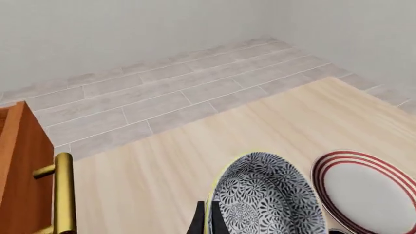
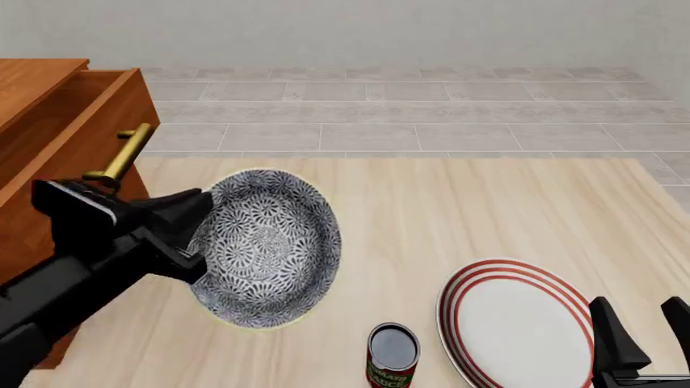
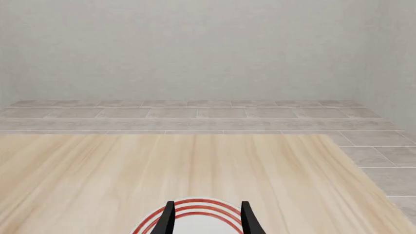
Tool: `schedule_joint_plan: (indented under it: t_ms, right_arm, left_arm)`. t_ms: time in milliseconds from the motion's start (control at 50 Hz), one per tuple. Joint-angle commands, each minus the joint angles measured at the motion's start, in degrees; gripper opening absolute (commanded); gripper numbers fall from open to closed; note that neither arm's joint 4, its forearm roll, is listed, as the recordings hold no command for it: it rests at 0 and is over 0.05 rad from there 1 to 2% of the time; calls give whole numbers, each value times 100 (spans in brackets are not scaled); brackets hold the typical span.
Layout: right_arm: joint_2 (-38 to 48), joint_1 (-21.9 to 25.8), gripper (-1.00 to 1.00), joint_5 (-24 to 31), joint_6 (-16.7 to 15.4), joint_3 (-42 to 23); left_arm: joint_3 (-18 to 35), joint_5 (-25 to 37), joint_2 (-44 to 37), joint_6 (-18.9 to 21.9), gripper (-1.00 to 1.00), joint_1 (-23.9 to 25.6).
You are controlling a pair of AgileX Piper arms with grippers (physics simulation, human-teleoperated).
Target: Put the bowl on top of the cabinet.
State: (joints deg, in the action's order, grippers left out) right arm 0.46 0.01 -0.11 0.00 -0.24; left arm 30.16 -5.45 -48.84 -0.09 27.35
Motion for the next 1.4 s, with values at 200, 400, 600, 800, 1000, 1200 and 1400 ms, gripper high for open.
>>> schedule_joint_plan:
  t_ms: [200, 400, 600, 800, 1000, 1200, 1400]
  right_arm:
    - [-1, 0, 100, 0, 0, 0]
    - [-1, 0, 100, 0, 0, 0]
    - [0, 0, 100, 0, 0, 0]
    - [0, 1, 100, 0, 0, 0]
    - [-1, -1, 100, 0, 1, 0]
    - [0, 0, 100, 0, 0, 0]
    - [0, 0, 100, 0, 0, 0]
  left_arm:
    - [501, 1243, 1328, 31, -100, 207]
    - [676, 1574, 1731, 316, -100, 205]
    - [987, 1945, 2039, 438, -100, 267]
    - [1312, 2220, 2330, 491, -100, 171]
    - [1621, 2361, 2467, 207, -100, -151]
    - [1762, 2496, 2747, 60, -100, -402]
    - [2042, 2730, 2978, -26, -100, -669]
